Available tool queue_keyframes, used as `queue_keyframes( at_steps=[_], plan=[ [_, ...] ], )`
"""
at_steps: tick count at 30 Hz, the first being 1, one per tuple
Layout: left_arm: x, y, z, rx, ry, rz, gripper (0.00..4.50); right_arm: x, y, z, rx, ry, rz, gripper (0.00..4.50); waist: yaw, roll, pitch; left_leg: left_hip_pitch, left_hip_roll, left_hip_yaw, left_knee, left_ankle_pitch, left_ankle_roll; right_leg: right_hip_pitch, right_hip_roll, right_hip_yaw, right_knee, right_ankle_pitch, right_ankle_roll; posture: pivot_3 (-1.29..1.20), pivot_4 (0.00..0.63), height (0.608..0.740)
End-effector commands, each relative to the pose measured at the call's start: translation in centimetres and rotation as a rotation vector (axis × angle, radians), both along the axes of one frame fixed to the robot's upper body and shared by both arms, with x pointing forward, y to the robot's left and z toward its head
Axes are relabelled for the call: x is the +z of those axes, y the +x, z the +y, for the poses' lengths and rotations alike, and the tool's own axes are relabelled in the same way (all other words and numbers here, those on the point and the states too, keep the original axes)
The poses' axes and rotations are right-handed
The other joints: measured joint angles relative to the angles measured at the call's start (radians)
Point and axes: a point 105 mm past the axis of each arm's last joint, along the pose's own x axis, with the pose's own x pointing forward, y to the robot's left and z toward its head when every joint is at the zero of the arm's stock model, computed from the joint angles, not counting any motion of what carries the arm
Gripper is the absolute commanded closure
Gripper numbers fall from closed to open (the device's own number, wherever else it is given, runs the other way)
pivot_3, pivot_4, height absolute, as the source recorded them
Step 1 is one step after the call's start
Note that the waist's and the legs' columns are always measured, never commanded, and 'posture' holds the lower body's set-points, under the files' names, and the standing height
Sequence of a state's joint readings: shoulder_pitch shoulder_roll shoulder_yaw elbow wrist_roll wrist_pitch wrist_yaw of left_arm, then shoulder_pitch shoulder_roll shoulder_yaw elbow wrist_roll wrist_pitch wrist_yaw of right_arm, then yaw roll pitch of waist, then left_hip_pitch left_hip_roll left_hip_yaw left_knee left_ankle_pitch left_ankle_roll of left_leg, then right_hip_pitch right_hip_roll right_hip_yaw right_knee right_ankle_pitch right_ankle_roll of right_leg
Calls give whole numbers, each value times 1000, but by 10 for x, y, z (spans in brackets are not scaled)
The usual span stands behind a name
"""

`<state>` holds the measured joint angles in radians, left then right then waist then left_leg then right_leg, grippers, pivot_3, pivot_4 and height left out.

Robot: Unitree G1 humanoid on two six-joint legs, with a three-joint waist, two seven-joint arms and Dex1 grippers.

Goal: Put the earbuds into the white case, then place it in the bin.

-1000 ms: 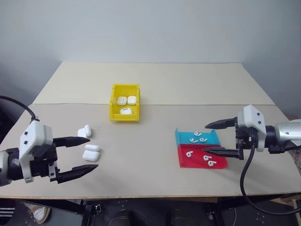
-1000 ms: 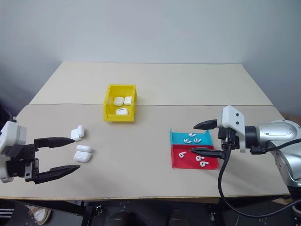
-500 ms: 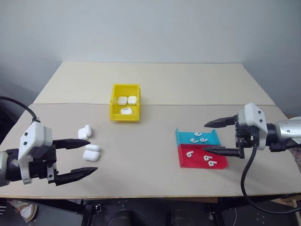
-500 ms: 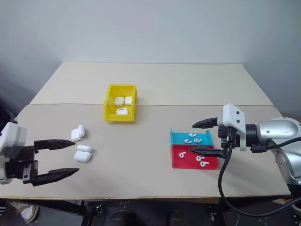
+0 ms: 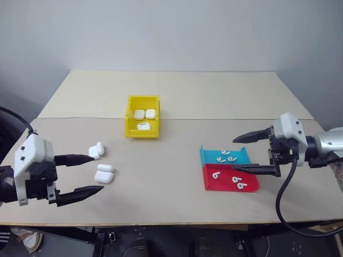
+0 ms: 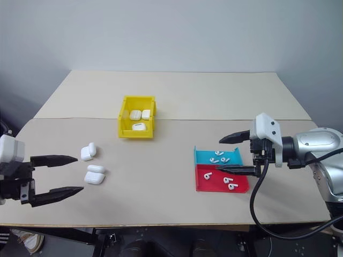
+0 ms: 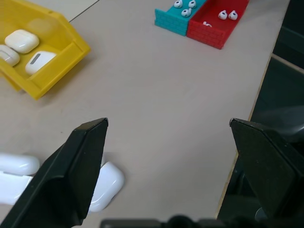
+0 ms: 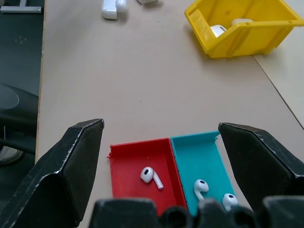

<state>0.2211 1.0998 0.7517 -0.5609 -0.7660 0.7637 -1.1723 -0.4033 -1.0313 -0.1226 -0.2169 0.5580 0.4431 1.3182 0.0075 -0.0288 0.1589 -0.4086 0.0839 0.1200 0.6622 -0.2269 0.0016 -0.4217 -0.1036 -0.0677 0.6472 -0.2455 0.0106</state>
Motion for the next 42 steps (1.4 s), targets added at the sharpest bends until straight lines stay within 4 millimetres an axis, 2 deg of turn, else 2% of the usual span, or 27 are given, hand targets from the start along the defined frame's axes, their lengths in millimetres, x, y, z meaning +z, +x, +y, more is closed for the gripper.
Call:
queue_keyframes(
  at_steps=[1,3,5,9,14,19,25,28,34,42],
  plan=[
    [7,12,8,63,27,55,23,7,-2,3,4,-15,-57,0,3,0,0,0,0,0,0,0,0,0,0,0,0,0,0,0,150,740],
    [12,17,10,70,18,67,23,5,-2,4,-3,-8,-50,0,3,0,0,0,0,0,0,0,0,0,0,0,0,0,0,0,150,740],
    [14,25,15,77,80,79,23,3,-4,5,-1,-20,-64,0,3,0,0,0,0,0,0,0,0,0,0,0,0,0,0,0,150,740],
    [17,46,38,112,207,44,23,3,-5,10,2,-6,-65,0,2,0,0,-1,0,1,-1,0,0,-1,0,0,0,0,0,0,150,740],
    [2,74,64,114,404,73,23,1,-4,17,11,2,-78,0,3,1,0,0,0,2,-1,0,0,-1,1,0,0,0,0,0,150,740],
    [-19,104,76,35,553,94,23,1,-5,26,19,24,-91,0,11,1,0,-3,-1,2,0,0,0,-2,1,0,0,0,0,0,150,740],
    [-35,144,76,28,643,124,23,1,-11,30,17,36,-99,0,19,0,0,-7,-1,2,5,0,0,-2,1,-2,0,1,0,0,150,740],
    [-41,156,73,29,646,154,23,1,-13,31,6,37,-102,0,20,0,0,-7,-1,2,7,0,1,-2,1,-2,0,1,1,0,150,740],
    [-50,164,74,4,690,180,23,1,-20,33,3,41,-103,0,7,0,0,-7,0,1,7,0,1,-2,1,-2,0,0,1,0,150,740],
    [-56,176,63,18,697,214,23,-1,-24,31,-7,46,-93,0,6,0,0,-8,0,0,8,-1,2,-1,1,-3,1,0,2,0,150,740]
  ],
)
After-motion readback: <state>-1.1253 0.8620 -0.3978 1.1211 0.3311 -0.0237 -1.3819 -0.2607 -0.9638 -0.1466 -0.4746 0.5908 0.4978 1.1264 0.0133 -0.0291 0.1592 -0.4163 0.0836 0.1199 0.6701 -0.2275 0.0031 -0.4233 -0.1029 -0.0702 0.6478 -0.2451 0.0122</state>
